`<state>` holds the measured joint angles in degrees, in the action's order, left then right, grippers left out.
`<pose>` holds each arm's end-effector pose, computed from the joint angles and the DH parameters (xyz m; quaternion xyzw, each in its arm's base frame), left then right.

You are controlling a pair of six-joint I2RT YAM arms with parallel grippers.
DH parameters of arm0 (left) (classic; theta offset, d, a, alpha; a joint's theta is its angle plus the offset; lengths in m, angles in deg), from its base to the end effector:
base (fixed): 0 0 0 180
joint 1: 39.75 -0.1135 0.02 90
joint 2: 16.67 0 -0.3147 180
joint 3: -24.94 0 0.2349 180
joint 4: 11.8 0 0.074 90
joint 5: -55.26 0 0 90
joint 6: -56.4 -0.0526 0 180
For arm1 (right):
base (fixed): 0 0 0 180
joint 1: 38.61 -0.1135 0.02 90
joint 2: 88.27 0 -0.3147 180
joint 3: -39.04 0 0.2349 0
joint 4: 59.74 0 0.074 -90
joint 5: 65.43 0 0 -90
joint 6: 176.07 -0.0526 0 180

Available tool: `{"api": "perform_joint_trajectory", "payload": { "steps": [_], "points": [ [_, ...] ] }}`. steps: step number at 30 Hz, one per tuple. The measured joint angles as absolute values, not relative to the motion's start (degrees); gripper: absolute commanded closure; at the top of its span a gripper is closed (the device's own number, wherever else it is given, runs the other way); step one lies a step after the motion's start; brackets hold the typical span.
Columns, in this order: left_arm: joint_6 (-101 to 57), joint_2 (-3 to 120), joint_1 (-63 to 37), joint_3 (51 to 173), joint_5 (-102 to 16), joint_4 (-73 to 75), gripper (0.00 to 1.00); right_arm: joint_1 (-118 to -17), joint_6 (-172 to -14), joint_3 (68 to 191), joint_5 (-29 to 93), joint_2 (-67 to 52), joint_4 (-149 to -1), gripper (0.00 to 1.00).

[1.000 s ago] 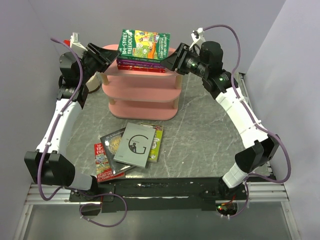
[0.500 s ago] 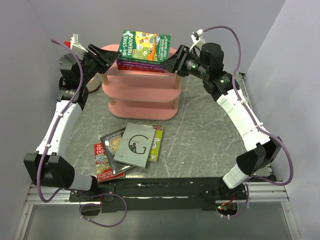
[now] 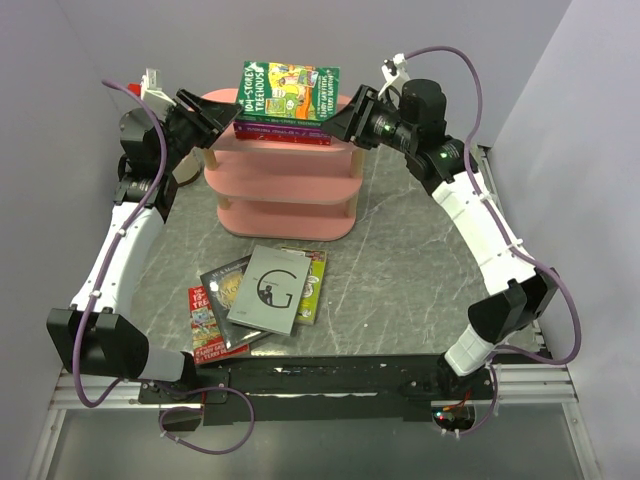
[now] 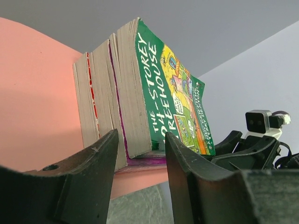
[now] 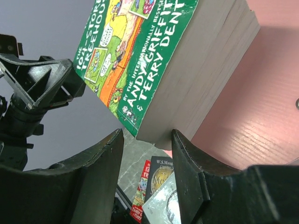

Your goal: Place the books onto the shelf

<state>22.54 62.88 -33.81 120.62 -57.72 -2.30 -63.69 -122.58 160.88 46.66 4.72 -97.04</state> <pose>0.3064 -0.0525 0.5024 -0.1417 0.6533 -0.4909 0.5587 0.3209 0.1720 0.5231 -0.0505 0.7520 0.4528 0.4763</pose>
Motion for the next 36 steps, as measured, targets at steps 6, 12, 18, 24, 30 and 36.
{"api": "perform_joint_trajectory", "payload": {
  "steps": [6, 12, 18, 24, 30, 36],
  "points": [
    [22.52, 62.88, -33.81, 120.62, -57.53, -2.3, 0.5, -63.45, -122.58, 162.56, 46.7, 5.88, -97.85, 0.47],
    [22.41, 62.88, -33.77, 120.62, -57.44, -2.3, 0.5, -63.36, -122.6, 162.61, 46.81, 6.05, -97.83, 0.47],
    [22.17, 62.88, -33.77, 120.62, -57.44, -2.3, 0.46, -63.32, -122.6, 162.61, 46.94, 6.05, -97.78, 0.46],
    [22.02, 62.88, -33.77, 120.62, -57.62, -2.34, 0.36, -63.32, -122.6, 162.61, 47.16, 6.05, -97.7, 0.42],
    [22.22, 62.88, -34.38, 120.64, -58.93, -2.32, 0.33, -63.19, -122.62, 162.61, 47.62, 6.05, -97.56, 0.36],
    [22.85, 62.88, -36.0, 120.64, -59.8, -2.19, 0.28, -62.55, -122.69, 162.3, 47.84, 6.01, -97.5, 0.3]
  ]
}}
